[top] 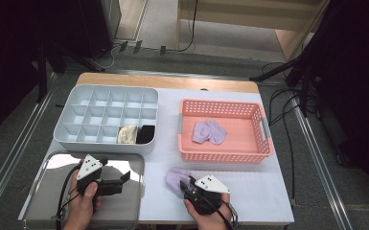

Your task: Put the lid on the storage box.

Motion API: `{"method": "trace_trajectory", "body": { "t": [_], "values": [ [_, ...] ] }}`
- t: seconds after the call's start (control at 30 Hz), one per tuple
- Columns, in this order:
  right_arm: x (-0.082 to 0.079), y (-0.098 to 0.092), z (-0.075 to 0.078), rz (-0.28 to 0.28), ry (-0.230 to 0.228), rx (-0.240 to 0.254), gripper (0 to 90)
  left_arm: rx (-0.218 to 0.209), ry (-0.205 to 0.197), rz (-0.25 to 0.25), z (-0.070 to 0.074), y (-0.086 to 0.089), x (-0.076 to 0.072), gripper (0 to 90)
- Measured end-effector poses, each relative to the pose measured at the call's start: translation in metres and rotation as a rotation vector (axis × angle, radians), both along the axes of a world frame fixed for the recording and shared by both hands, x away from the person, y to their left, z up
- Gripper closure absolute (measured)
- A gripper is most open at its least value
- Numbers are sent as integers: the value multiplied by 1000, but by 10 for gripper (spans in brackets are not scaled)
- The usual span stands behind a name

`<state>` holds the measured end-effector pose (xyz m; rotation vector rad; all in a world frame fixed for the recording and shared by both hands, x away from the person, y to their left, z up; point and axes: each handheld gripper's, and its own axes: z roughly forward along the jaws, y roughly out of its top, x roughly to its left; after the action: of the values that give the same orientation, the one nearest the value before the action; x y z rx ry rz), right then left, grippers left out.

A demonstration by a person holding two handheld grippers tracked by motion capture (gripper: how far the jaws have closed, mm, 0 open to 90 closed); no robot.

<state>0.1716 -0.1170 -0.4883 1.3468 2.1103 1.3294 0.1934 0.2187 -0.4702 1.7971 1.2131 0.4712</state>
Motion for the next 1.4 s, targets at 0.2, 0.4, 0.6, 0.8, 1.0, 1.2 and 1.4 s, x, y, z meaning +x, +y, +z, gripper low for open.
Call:
{"method": "trace_trajectory", "body": {
  "t": [0.2,0.4,0.6,0.8,1.0,1.2,1.4],
  "values": [
    [2,-15,10,-52,-46,40,457,-2,-1,0,0,0,0,19],
    [2,-23,21,-67,-91,32,401,4,0,-2,0,0,0,19],
    [6,-30,27,-92,-102,27,381,2,-2,1,0,-1,0,19],
    [9,-32,33,-105,-114,8,364,4,-2,-2,0,0,0,19],
    [15,-30,45,-122,-128,-6,359,5,-2,-3,0,0,0,19],
    [23,-31,54,-139,-158,-8,364,5,-1,-2,0,0,0,19],
    [31,-34,61,-166,-176,-25,373,8,-7,1,0,-1,0,19]
  ]
}}
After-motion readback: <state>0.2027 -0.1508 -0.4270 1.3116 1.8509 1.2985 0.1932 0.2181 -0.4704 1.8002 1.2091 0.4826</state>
